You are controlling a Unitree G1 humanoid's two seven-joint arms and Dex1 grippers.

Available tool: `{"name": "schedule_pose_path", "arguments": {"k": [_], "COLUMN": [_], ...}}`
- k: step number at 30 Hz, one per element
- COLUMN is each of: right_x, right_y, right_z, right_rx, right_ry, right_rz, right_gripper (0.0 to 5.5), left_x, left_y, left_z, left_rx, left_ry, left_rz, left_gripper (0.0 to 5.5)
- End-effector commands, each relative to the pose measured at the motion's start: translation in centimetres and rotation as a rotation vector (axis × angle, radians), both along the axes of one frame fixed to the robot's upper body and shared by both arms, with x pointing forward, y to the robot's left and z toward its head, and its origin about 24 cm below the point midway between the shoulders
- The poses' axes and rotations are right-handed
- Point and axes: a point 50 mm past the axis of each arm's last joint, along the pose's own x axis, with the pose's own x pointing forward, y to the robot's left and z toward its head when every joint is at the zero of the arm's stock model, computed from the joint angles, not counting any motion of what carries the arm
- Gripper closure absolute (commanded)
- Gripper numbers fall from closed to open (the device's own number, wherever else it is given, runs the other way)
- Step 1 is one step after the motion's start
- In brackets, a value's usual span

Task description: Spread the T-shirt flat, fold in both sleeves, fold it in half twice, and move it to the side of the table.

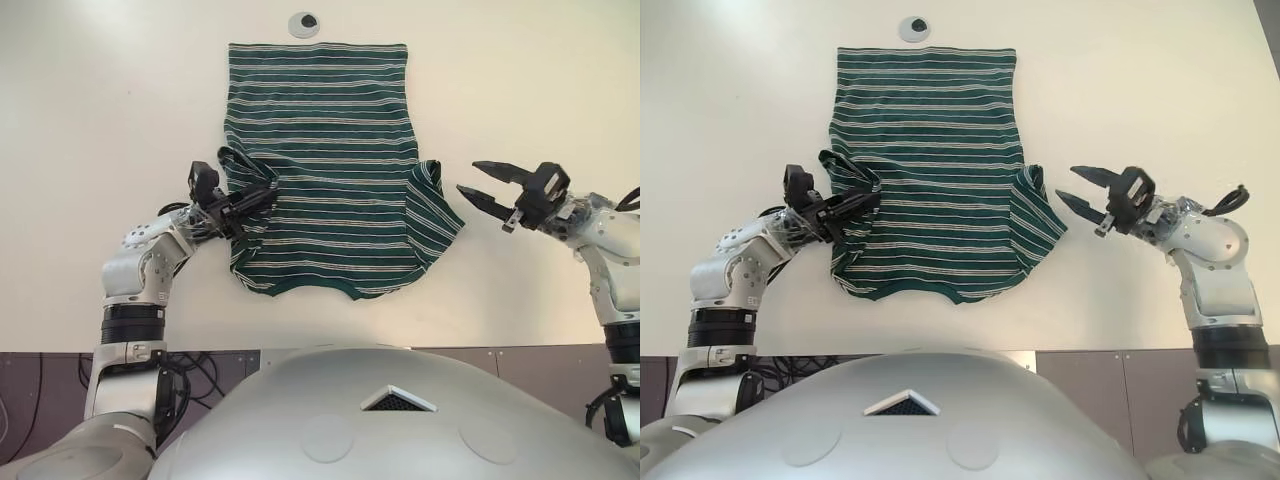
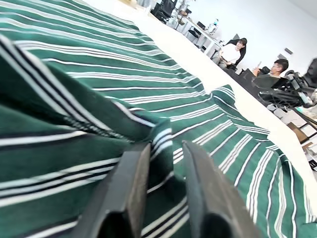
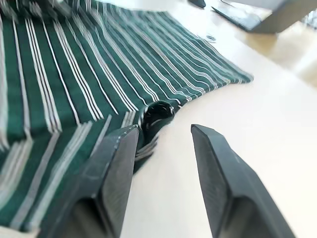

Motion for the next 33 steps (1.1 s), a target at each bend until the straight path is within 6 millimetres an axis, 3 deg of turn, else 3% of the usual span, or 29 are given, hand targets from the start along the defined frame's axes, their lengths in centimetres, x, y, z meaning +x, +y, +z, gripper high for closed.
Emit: {"name": "schedule_pose_path", "arguments": {"k": [1, 6, 13, 15, 20, 27, 31, 33], "right_x": [-1.5, -3.0, -2.9, -3.0, -4.0, -4.6, -4.7, -4.6], "right_y": [-1.0, -1.2, -1.8, -1.7, -0.7, -0.4, -0.2, -0.3], "right_z": [-0.3, -2.7, -4.6, -4.7, -4.9, -4.8, -4.9, -4.9], "right_rx": [0.149, 0.167, 0.153, 0.164, 0.199, 0.198, 0.196, 0.197], "right_ry": [0.316, 0.545, 0.626, 0.648, 0.696, 0.712, 0.713, 0.713], "right_rz": [-0.103, -0.18, -0.268, -0.256, -0.178, -0.135, -0.135, -0.146], "right_gripper": [3.51, 3.51, 3.51, 3.51, 3.51, 4.67, 5.37, 5.47], "left_x": [-0.2, 0.1, 0.2, 0.3, 0.8, -0.3, -0.3, -0.3], "left_y": [-0.9, -2.0, -2.5, -2.6, -2.5, -2.5, -1.8, -1.3], "left_z": [0.3, 0.8, -0.4, 0.4, 3.5, 5.5, 6.4, 6.5], "left_rx": [-0.008, -0.018, 0.062, 0.04, -0.031, -0.103, -0.158, -0.16], "left_ry": [-0.009, -0.033, 0.038, -0.021, -0.214, -0.382, -0.455, -0.48], "left_rz": [-0.033, -0.058, -0.066, -0.06, -0.049, -0.113, -0.041, -0.011], "left_gripper": [3.79, 3.13, 1.99, 1.68, 1.64, 1.61, 1.61, 1.61]}}
